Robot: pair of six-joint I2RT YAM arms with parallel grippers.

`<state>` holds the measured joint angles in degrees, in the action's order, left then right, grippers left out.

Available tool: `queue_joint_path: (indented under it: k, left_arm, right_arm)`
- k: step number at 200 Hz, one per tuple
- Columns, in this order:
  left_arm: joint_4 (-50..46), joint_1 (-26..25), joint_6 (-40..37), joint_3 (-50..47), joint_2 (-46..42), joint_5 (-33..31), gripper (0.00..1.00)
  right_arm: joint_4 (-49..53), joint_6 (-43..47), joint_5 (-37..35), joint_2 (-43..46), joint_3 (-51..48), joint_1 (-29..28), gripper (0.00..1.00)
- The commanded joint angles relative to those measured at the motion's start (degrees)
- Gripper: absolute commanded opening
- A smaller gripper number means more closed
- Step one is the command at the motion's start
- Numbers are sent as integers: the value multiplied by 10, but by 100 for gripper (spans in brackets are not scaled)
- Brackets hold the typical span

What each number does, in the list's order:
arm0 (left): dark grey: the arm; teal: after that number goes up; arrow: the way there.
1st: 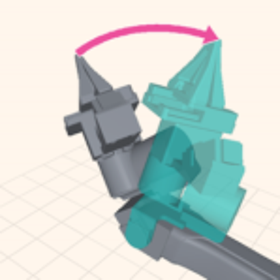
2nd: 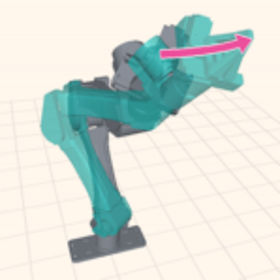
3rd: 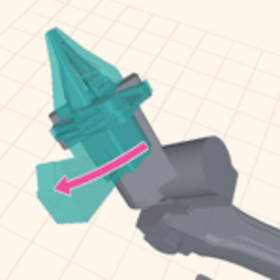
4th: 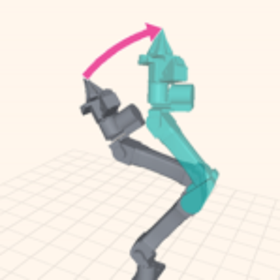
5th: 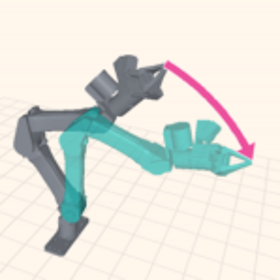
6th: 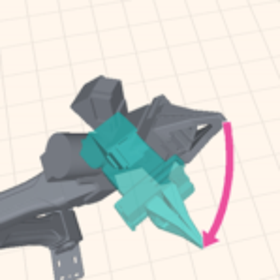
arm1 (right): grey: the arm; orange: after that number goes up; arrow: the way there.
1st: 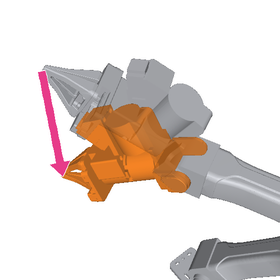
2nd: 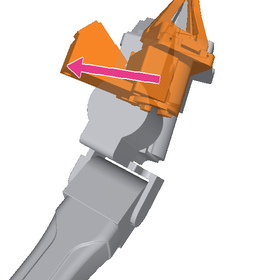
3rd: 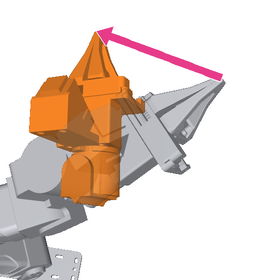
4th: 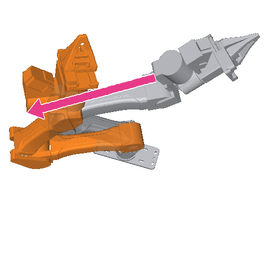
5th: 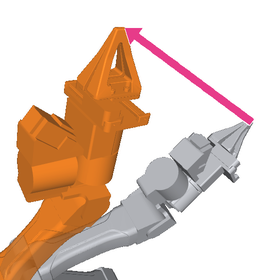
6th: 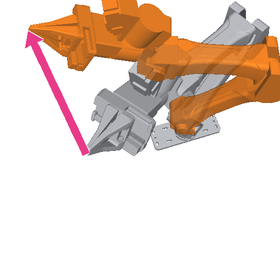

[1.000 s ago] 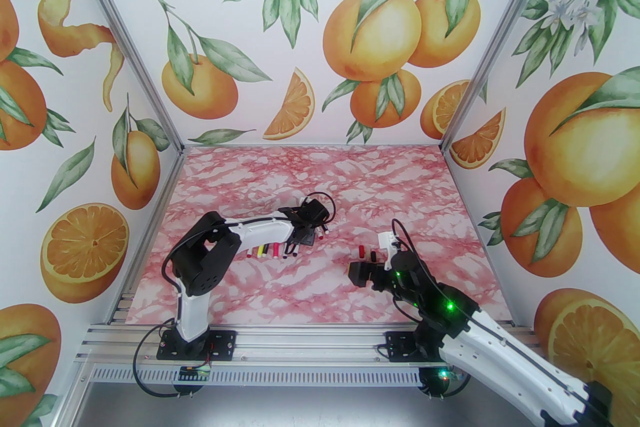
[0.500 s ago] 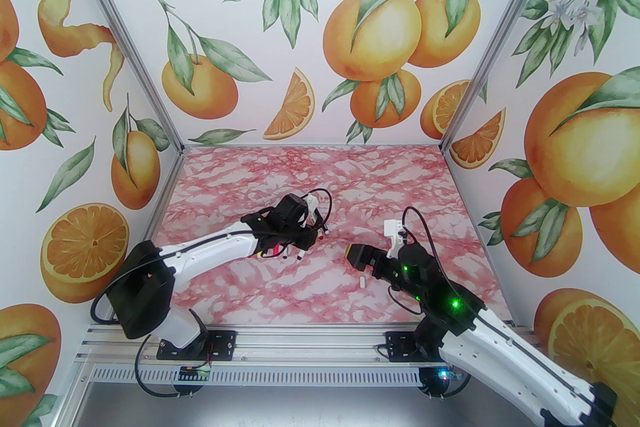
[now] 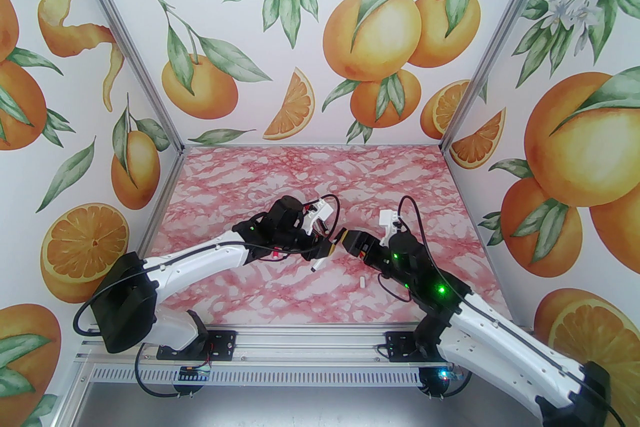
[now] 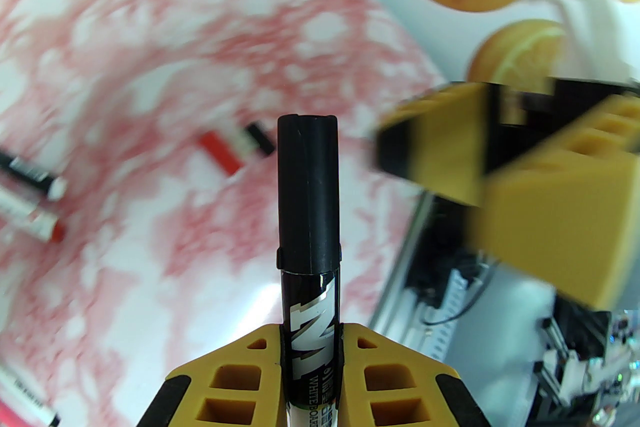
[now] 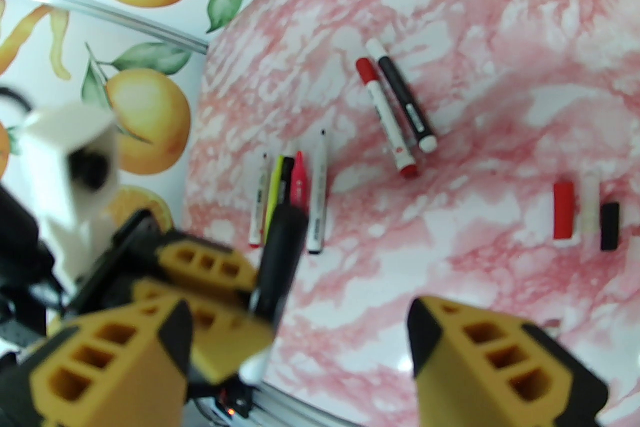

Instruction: Open the pen caps

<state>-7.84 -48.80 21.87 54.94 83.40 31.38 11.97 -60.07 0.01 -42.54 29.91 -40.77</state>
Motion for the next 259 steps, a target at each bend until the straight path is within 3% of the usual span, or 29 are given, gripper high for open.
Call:
queue_joint_path:
  k: [1, 139, 228, 259]
  left_arm:
    - [42, -7, 10, -5, -13, 38, 17]
    - [63, -28, 18, 2, 5, 38, 17]
    - [76, -29, 25, 2, 11, 29, 16]
    - [69, -31, 21, 6, 14, 29, 16]
  right_arm:
    - [-55, -18, -10, -12, 11, 6, 71]
    - [-83, -23, 16, -28, 4, 19, 29]
    - [-88, -22, 42, -25, -1, 20, 24]
    - [-80, -19, 36, -21, 2, 19, 18]
